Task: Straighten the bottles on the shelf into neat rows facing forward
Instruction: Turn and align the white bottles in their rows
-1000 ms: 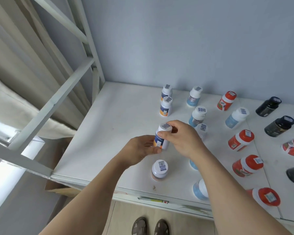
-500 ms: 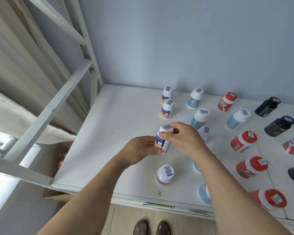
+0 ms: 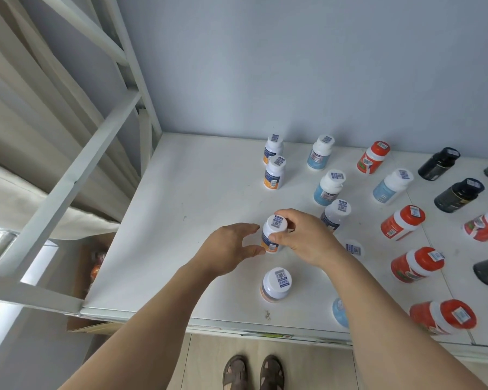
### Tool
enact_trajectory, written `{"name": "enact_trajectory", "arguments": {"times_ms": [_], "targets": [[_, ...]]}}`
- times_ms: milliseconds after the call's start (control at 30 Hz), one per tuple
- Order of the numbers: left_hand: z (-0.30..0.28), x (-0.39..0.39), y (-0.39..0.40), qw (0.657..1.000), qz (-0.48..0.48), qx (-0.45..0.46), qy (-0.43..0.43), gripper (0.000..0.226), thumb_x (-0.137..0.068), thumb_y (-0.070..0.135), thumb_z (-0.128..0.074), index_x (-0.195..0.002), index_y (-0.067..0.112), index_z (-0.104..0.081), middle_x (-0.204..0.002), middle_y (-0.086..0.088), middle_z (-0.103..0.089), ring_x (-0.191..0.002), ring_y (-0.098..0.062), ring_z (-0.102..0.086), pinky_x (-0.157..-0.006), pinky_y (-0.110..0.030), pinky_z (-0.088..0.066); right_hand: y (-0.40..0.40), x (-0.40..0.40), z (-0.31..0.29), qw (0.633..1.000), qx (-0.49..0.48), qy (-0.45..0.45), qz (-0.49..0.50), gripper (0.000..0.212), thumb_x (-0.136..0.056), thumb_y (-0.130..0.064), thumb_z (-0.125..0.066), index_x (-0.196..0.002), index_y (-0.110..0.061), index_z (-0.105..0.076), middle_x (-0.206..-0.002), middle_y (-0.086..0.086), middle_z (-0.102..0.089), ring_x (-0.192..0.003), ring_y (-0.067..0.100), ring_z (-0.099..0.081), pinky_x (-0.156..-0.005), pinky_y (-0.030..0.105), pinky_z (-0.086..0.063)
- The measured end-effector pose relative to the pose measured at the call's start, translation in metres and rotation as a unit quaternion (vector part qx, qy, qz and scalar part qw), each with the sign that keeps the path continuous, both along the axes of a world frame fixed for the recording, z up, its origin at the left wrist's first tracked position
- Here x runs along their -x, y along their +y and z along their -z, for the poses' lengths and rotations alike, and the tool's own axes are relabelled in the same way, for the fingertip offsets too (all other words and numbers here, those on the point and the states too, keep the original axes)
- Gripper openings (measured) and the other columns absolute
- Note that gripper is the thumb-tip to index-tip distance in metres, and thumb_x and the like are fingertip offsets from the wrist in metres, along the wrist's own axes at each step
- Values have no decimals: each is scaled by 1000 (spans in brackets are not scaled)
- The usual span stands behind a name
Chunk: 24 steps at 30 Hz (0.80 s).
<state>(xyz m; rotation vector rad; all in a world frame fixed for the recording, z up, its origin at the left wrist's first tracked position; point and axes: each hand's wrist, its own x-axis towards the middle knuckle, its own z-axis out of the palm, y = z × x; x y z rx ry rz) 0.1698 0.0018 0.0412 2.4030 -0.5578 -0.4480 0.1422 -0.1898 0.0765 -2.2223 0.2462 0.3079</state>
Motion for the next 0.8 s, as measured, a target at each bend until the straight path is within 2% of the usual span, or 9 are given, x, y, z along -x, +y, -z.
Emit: {"name": "enact_trajectory", "arguments": {"times_ms": [167, 300, 367, 433, 567, 700, 800], "targets": [[0, -6, 3, 1000, 0, 8, -4, 61, -85, 46, -68, -138, 23, -51, -140, 8, -54, -123, -12, -52, -99, -20, -39, -2, 4, -5, 999, 23, 19, -16, 48, -76, -25, -79, -118, -30, -57, -109, -11, -66, -105, 12, -61, -90, 29, -49], [-5, -18, 5, 999, -17, 32, 0, 61, -82, 48, -69, -136, 23, -54, -135, 9, -58, -118, -10, -55, -93, -16, -39, -6, -7, -16, 999, -50, 17, 2, 64, -77, -28, -80, -134, -26, -51, -129, -11, -55, -119, 6, -52, -103, 29, -42], [-7, -26, 5, 998, -32, 46, 0, 59, -82, 47, -70, -134, 23, -55, -131, 8, -61, -114, -10, -57, -90, -15, -39, -11, -20, -26, 997, -73, -10, 24, 61, -81, -28, -78, -136, -23, -51, -129, -10, -53, -122, 6, -51, -105, 30, -40], [-11, -35, 3, 998, -43, 48, -1, 58, -82, 48, -70, -134, 24, -56, -128, 8, -62, -110, -10, -58, -88, -15, -39, -16, -38, -33, 996, -58, -42, 45, 56, -84, -30, -75, -134, -20, -52, -131, -7, -55, -122, 7, -52, -105, 30, -41], [-13, -58, -7, 995, -84, 55, 9, 59, -82, 51, -69, -134, 26, -55, -128, 8, -62, -110, -10, -58, -88, -17, -39, -23, -79, -39, 997, -8, -66, 39, 52, -87, -29, -70, -135, -20, -51, -136, -1, -54, -126, 16, -50, -97, 29, -40], [-12, -77, -21, 992, -115, 56, 22, 61, -84, 47, -69, -138, 24, -51, -132, 6, -59, -117, -11, -55, -92, -17, -38, -23, -114, -34, 997, 46, -63, -3, 44, -86, -24, -68, -126, -14, -53, -121, 4, -57, -109, 24, -55, -76, 28, -38], [-7, -91, -30, 989, -132, 63, 30, 64, -85, 44, -70, -141, 23, -48, -135, 5, -57, -122, -11, -52, -91, -15, -34, -26, -134, -20, 996, 69, -50, -20, 48, -85, -26, -68, -129, -16, -51, -125, 4, -55, -106, 24, -55, -77, 28, -39]]}}
